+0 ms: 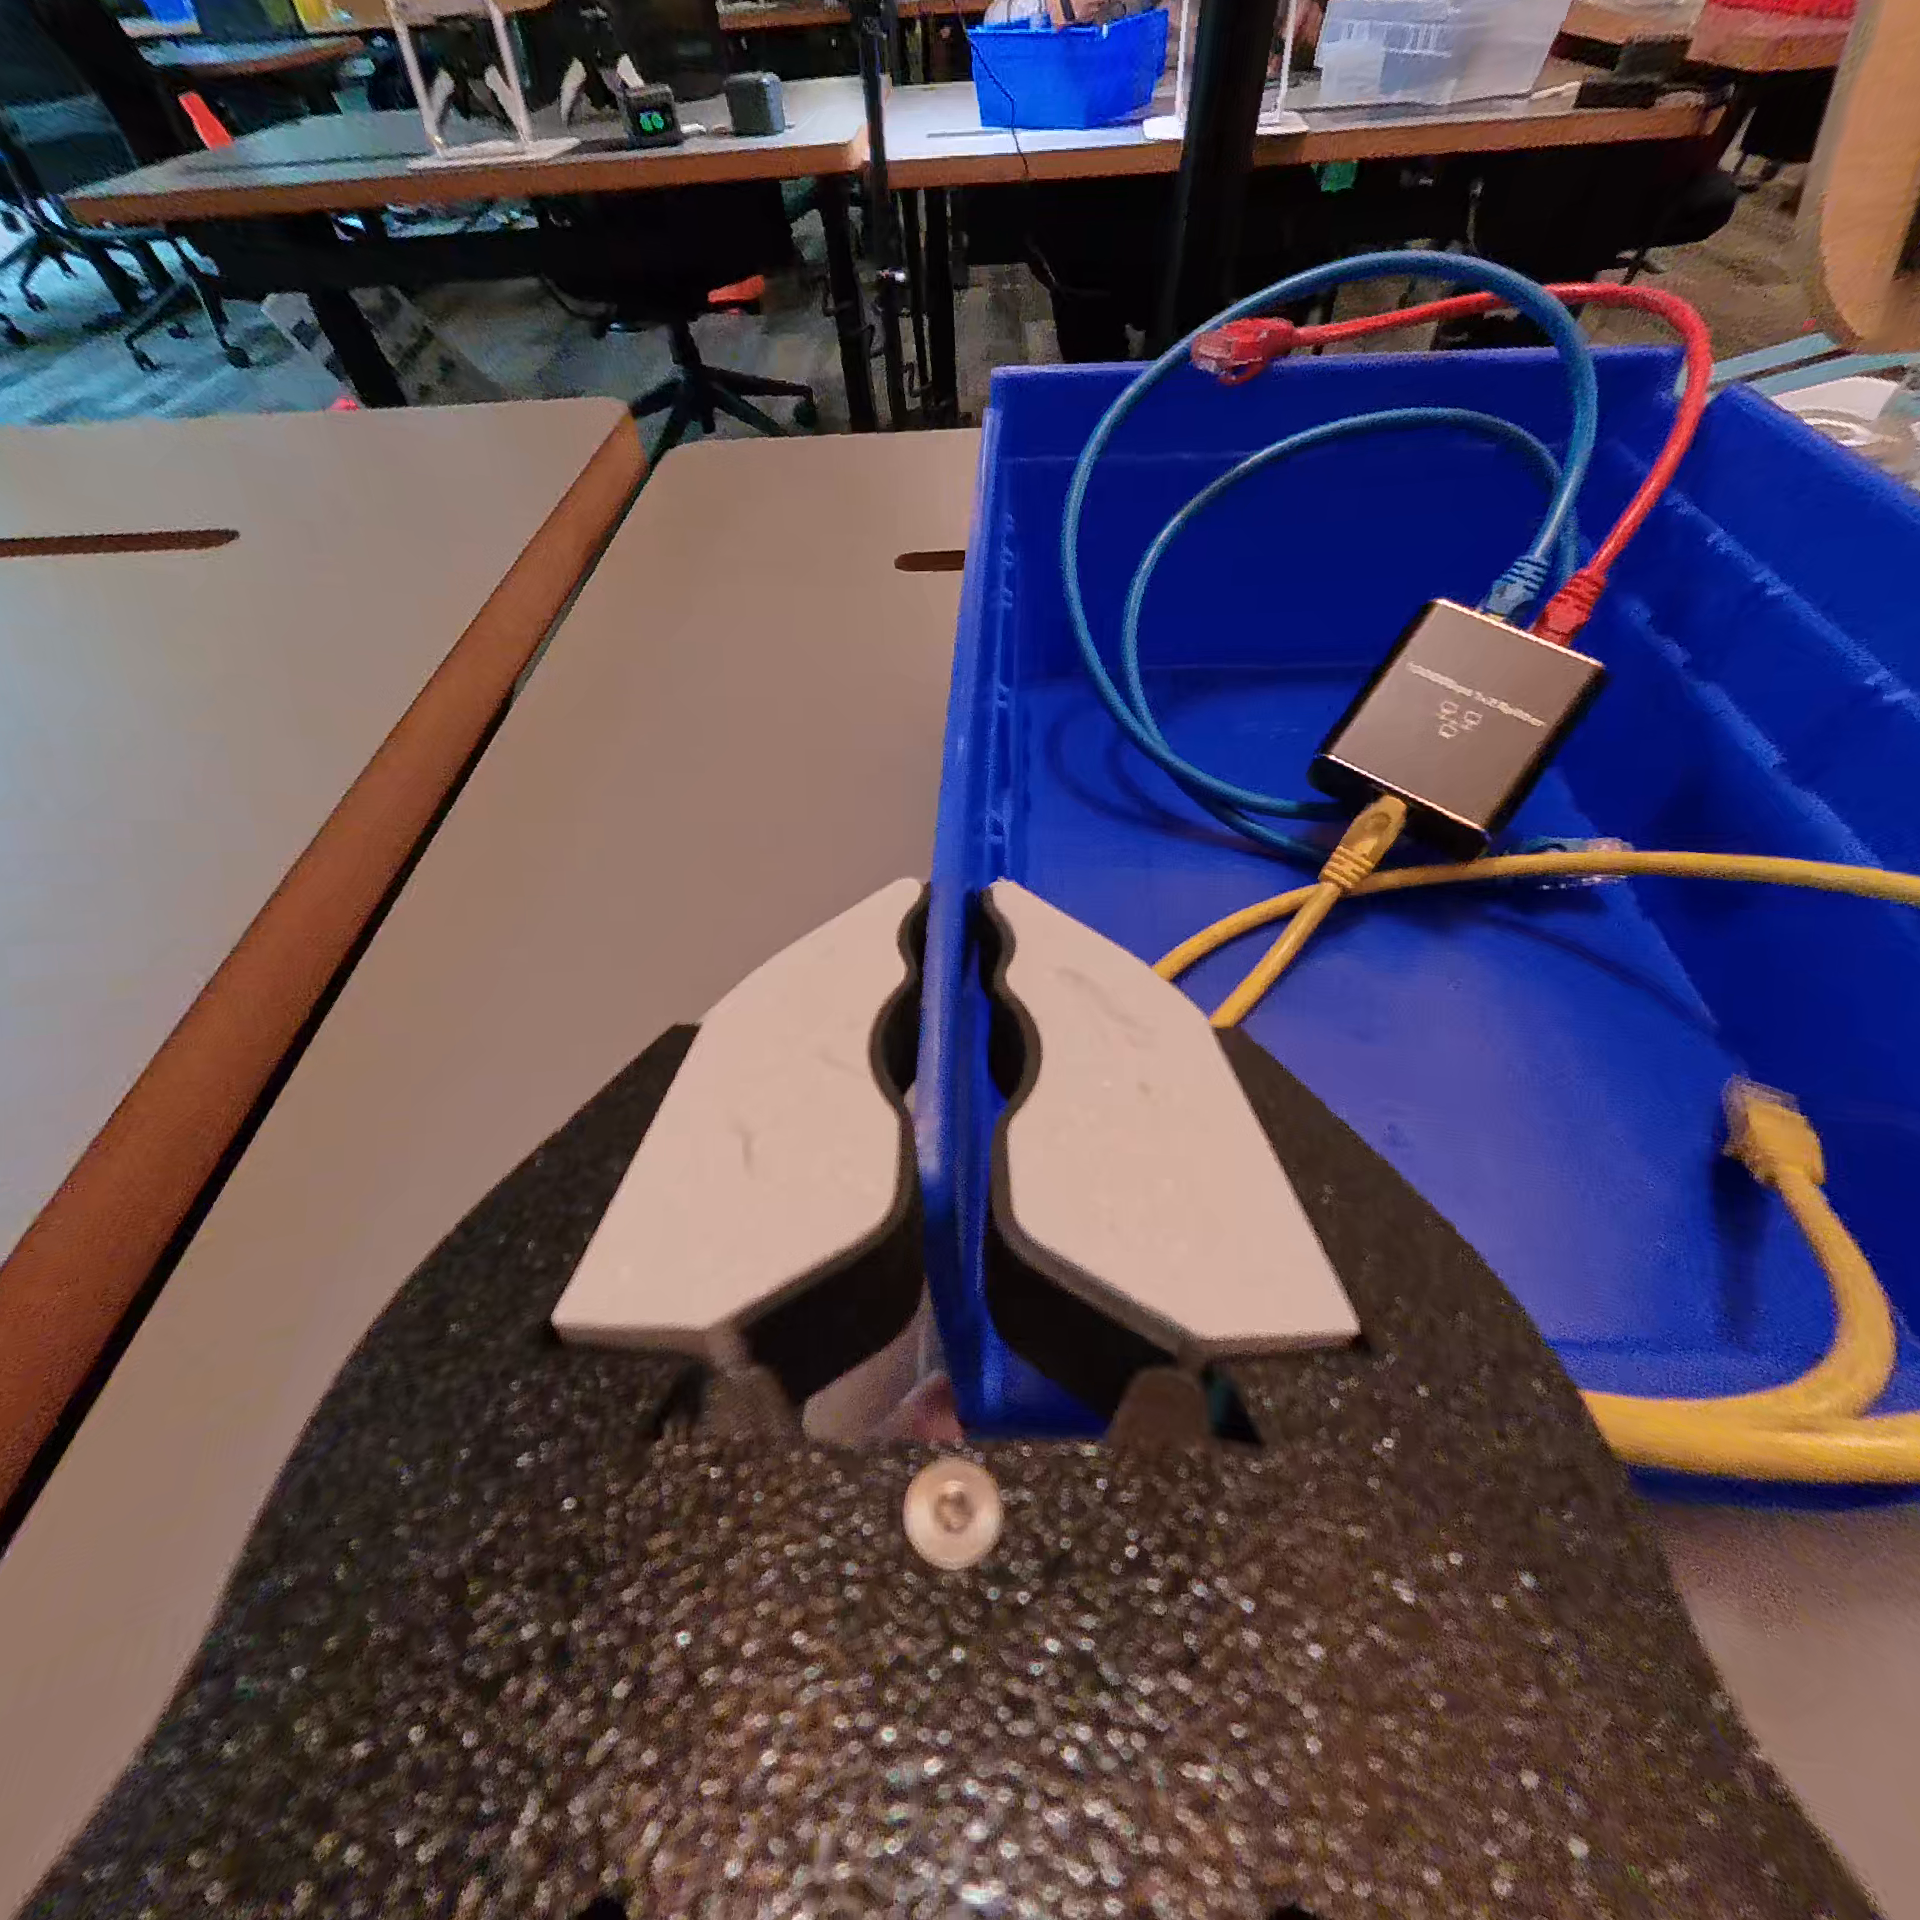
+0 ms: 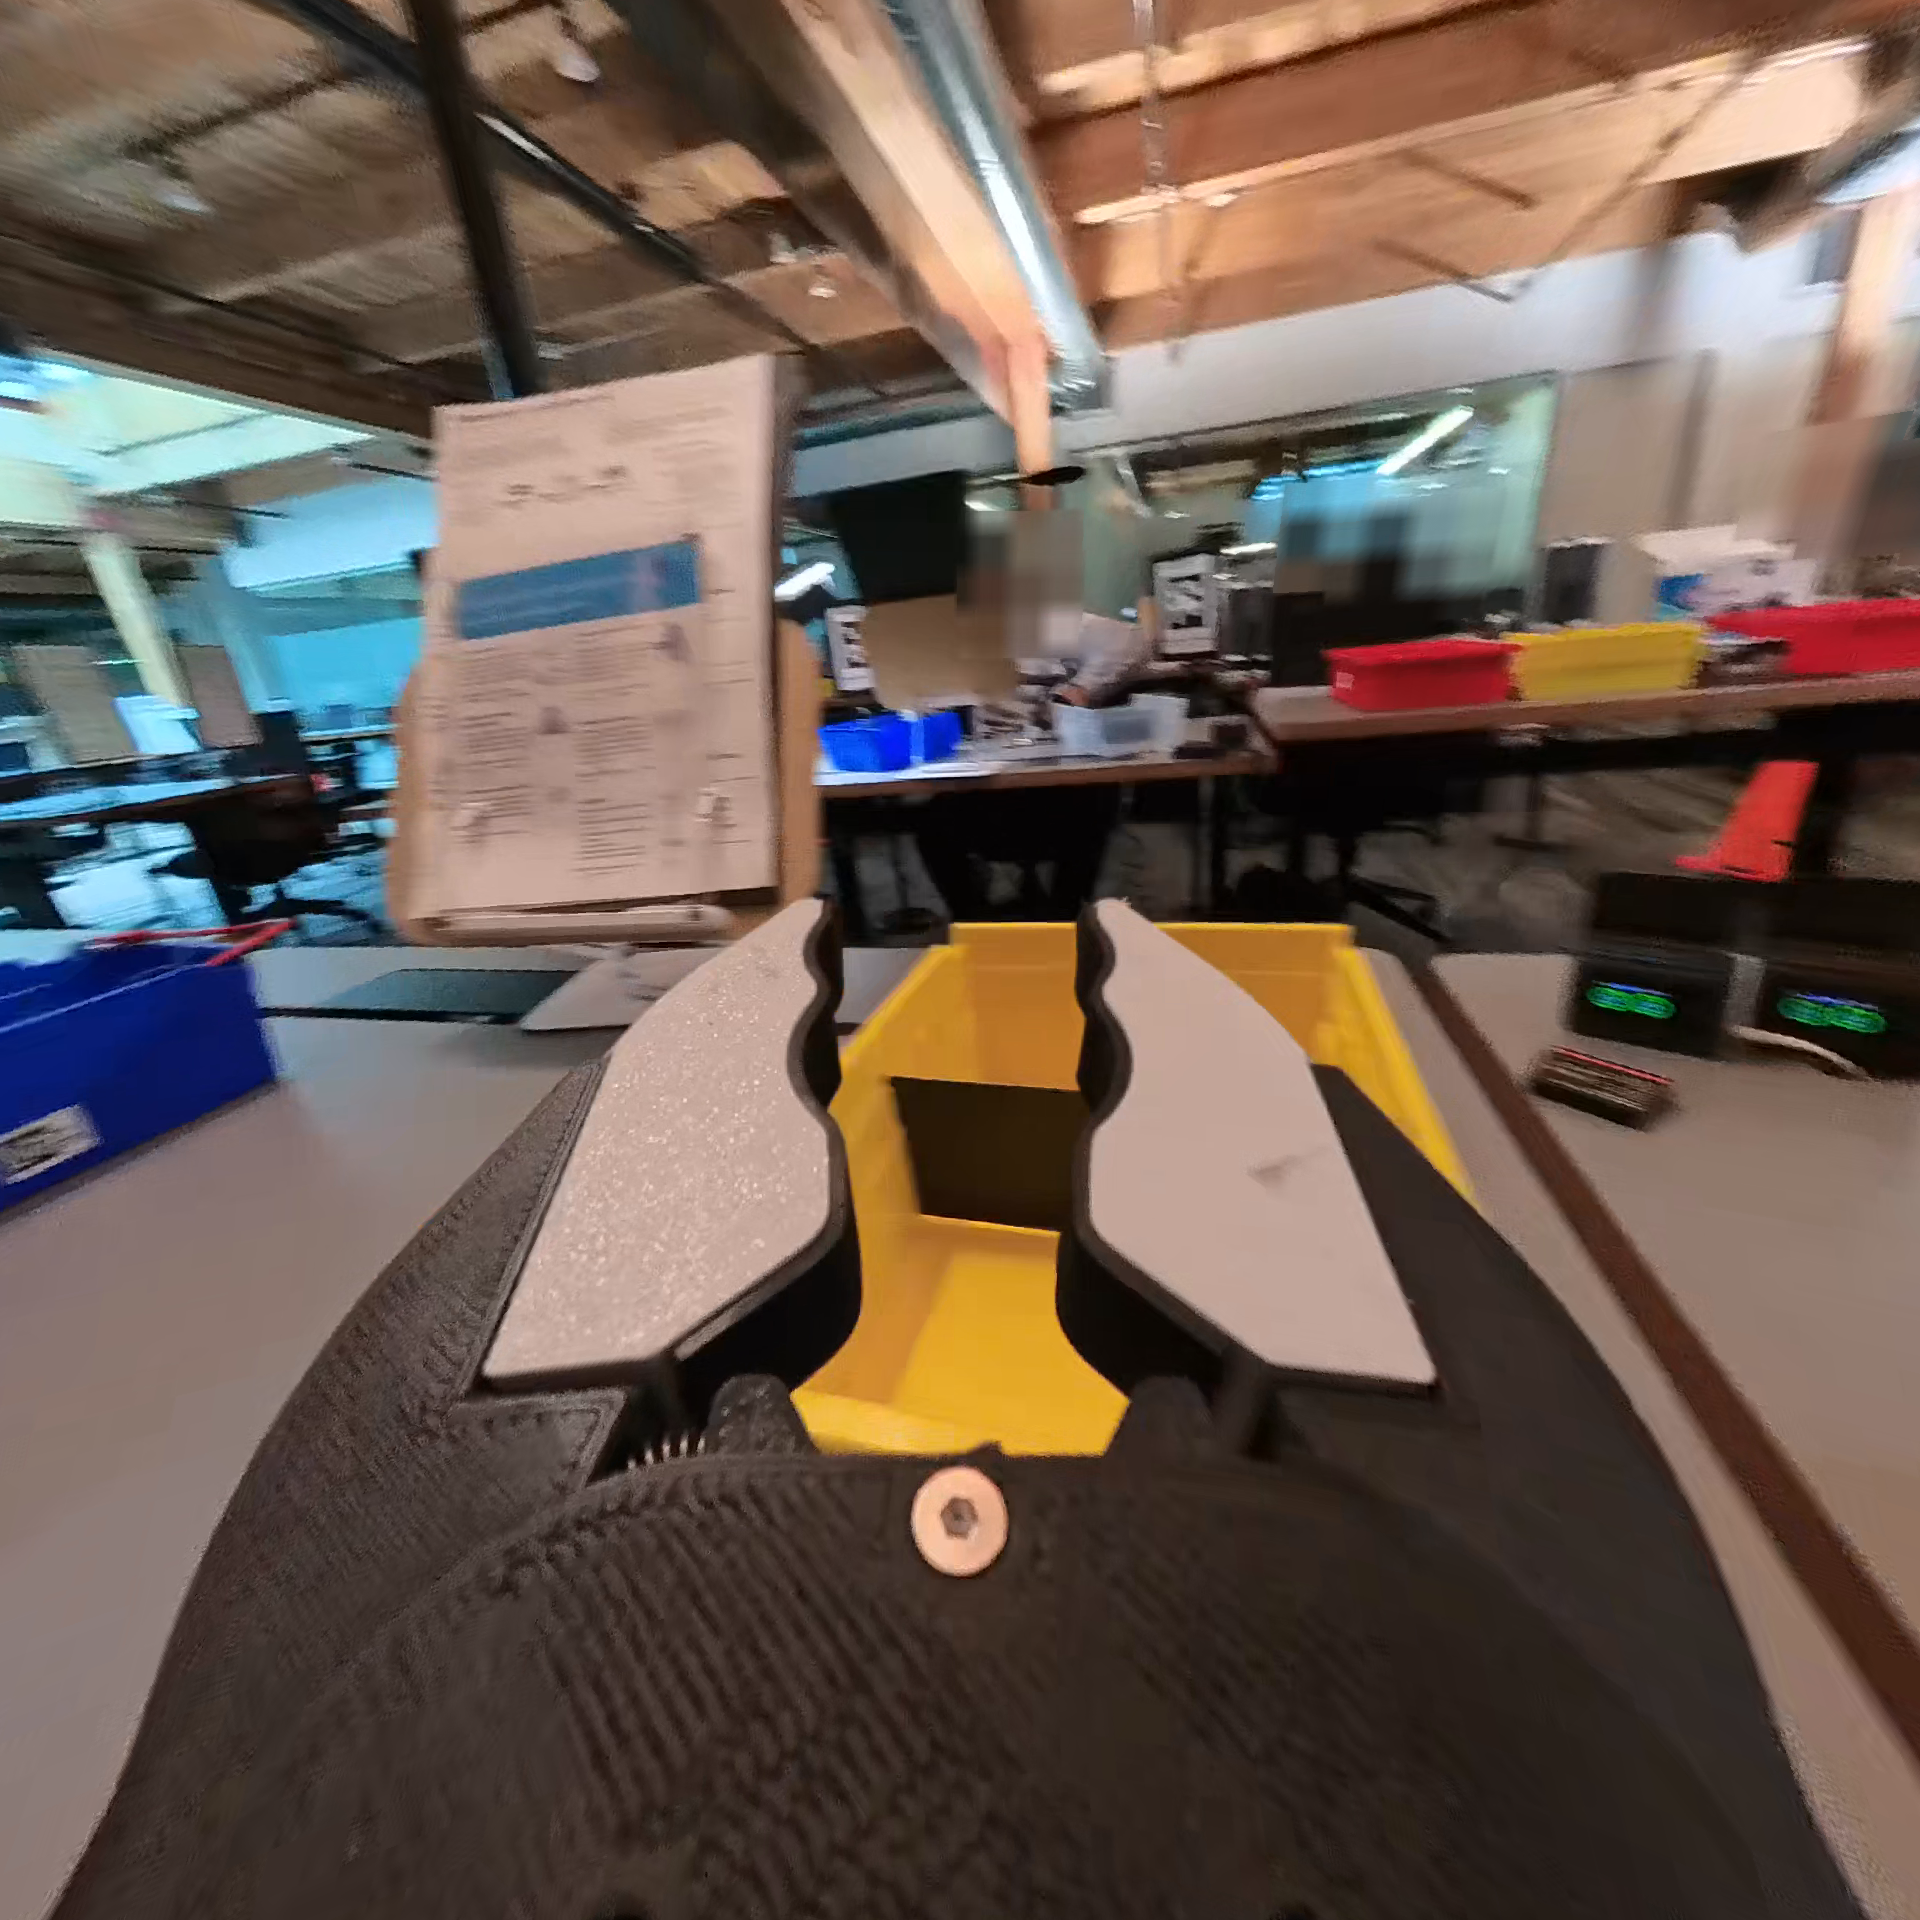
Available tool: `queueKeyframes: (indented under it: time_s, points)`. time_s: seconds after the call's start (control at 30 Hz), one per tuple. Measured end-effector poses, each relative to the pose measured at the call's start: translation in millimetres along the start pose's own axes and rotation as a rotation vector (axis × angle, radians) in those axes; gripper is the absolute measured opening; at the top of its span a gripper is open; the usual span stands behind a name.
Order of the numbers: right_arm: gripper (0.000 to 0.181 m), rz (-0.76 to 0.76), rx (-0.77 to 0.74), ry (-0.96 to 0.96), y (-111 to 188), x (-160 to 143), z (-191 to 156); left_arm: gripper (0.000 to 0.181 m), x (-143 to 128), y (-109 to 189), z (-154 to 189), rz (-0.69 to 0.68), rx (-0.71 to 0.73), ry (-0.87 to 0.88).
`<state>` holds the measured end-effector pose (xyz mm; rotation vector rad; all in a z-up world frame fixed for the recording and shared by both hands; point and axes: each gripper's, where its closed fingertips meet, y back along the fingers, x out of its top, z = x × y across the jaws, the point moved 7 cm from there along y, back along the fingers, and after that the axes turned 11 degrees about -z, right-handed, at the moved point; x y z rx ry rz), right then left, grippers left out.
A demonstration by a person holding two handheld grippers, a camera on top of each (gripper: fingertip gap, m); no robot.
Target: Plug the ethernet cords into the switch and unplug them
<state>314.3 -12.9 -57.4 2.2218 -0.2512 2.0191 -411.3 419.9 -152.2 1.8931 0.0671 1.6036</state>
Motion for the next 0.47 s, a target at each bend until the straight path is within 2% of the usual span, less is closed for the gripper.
queueKeyframes:
  time_s: [0.07,0.1,0.13,0.2,0.3,0.4,0.47]
  points:
    - [0.043,-0.002,0.104,-0.01,-10.8,-5.6,-33.5,0.008,3.9,0.7,-3.2,-0.049,-0.011,-0.026]
    - [0.045,-0.017,0.176,-0.004,-18.0,-10.1,-51.1,0.016,8.0,3.1,-4.3,-0.074,0.03,-0.04]
    - [0.047,-0.051,0.257,0.02,-26.1,-15.1,-68.1,0.025,15.0,7.1,-3.9,-0.08,0.079,-0.046]
    - [0.053,-0.181,0.43,0.115,-39.6,-27.7,-100.1,0.033,34.2,16.8,6.3,-0.078,0.123,-0.071]
    - [0.067,-0.26,0.56,0.203,-58.9,-47.6,-142.5,0.041,63.7,19.8,47.6,-0.068,-0.027,-0.223]
    - [0.077,-0.302,0.735,0.257,-71.3,-67.1,-191.9,0.058,72.5,-0.1,89.6,-0.219,-0.22,-0.4]
    - [0.085,-0.346,0.778,0.348,-75.2,-79.6,-216.9,0.066,71.6,-23.7,104.5,-0.315,-0.268,-0.503]
